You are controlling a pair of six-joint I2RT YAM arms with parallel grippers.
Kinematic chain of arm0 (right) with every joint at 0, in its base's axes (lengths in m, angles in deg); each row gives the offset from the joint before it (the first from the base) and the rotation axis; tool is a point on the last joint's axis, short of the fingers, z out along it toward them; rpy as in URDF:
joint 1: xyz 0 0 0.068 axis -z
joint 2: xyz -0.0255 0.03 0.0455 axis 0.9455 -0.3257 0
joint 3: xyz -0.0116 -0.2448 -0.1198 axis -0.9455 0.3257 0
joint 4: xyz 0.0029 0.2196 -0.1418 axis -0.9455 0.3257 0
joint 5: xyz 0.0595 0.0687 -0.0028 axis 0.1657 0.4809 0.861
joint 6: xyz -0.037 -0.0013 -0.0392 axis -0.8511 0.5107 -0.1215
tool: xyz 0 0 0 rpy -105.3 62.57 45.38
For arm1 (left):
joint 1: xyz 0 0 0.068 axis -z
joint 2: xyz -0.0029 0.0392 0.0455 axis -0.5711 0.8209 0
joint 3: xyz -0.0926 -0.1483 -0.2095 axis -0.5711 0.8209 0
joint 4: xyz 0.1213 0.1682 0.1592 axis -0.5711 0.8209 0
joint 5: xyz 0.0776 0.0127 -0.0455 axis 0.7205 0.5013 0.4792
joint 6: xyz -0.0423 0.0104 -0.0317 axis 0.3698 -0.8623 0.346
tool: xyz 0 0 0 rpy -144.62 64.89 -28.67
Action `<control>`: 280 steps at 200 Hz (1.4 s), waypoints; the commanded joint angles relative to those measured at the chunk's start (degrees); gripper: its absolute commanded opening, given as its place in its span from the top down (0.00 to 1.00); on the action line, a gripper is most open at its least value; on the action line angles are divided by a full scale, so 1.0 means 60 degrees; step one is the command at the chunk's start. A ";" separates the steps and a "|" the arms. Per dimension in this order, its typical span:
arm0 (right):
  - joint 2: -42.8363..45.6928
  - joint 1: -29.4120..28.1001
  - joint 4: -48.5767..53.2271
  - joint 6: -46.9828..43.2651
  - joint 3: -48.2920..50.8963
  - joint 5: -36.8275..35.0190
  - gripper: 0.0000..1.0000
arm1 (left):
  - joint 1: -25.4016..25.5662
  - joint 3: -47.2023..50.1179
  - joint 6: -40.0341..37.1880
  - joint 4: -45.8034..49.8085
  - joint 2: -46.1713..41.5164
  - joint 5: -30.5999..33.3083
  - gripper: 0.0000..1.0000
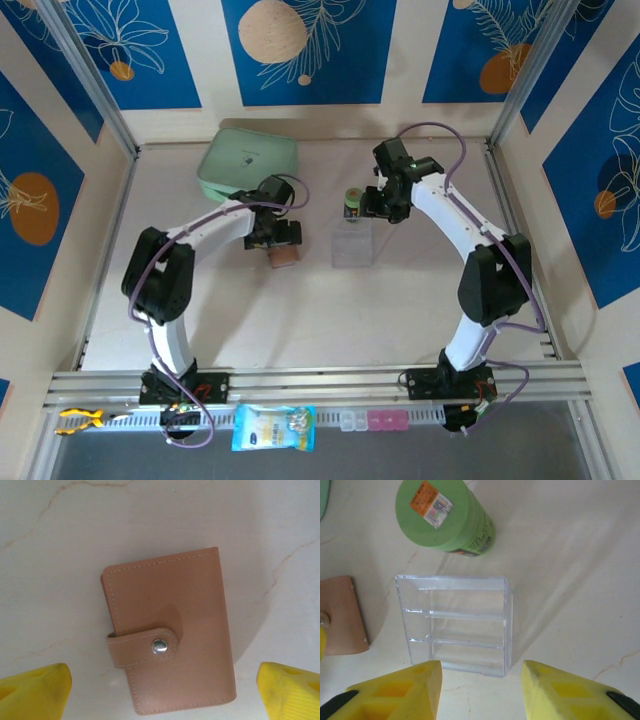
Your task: Take the credit cards out of the card holder
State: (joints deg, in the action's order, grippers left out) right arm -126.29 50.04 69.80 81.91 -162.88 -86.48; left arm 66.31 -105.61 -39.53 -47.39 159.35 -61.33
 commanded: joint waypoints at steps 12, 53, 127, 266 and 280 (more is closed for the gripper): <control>0.0488 0.0092 0.0303 0.0019 0.0410 0.0341 0.43 | 0.0225 -0.0583 0.1003 0.0736 0.0665 0.0657 0.04; 0.0878 0.0146 0.0350 -0.0023 0.0684 0.0353 0.40 | 0.0254 -0.0500 0.1405 0.0464 0.1135 0.0416 0.05; 0.1011 0.0179 0.0340 -0.0027 0.0785 0.0457 0.39 | 0.0259 -0.0349 0.1404 0.0019 0.1588 0.0029 0.13; 0.1560 -0.0159 0.0436 0.0125 0.1203 0.0436 0.40 | 0.0572 0.0500 0.1117 -0.0158 0.0706 -0.0322 0.24; 0.1727 -0.0264 0.0424 0.0156 0.1429 0.0416 0.39 | 0.0862 0.0903 0.1062 -0.0105 0.0304 -0.0262 0.24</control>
State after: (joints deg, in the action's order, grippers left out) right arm -118.58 49.63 71.05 82.01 -156.43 -85.11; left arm 68.22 -104.34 -31.51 -50.17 164.93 -61.18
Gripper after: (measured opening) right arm 0.604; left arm 0.767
